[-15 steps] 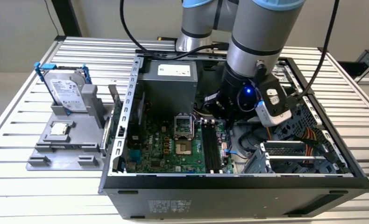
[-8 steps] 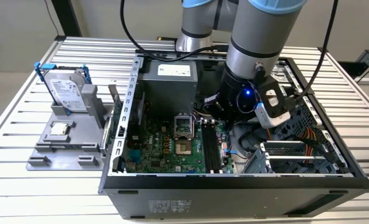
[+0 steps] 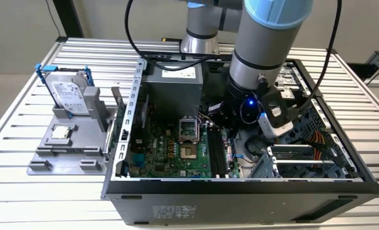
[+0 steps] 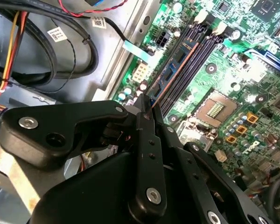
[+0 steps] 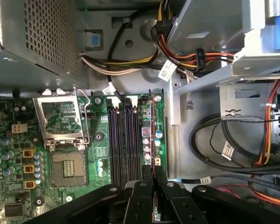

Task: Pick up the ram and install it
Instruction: 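Insert the ram into the slot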

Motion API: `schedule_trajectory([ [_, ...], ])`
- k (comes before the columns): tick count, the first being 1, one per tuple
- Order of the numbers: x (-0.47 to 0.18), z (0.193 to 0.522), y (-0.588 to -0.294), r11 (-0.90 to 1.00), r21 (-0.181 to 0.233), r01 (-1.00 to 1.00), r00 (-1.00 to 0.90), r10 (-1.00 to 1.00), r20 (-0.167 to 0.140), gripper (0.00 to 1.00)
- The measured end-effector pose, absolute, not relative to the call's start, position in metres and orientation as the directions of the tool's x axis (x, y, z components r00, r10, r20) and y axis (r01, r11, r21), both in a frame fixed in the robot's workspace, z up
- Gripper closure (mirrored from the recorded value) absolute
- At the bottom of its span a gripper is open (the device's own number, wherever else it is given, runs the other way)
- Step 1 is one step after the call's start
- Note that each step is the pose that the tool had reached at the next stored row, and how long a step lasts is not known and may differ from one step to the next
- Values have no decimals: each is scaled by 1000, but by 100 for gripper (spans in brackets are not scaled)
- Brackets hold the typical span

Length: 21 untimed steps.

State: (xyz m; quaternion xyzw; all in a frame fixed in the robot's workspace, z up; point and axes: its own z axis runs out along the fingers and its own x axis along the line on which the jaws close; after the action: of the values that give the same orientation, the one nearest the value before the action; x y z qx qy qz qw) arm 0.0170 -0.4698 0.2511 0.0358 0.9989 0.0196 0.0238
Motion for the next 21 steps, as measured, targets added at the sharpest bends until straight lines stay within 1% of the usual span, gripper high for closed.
schedule_trajectory([
  [21,15,231,-475,998,41,48,-998,50,-46,100],
])
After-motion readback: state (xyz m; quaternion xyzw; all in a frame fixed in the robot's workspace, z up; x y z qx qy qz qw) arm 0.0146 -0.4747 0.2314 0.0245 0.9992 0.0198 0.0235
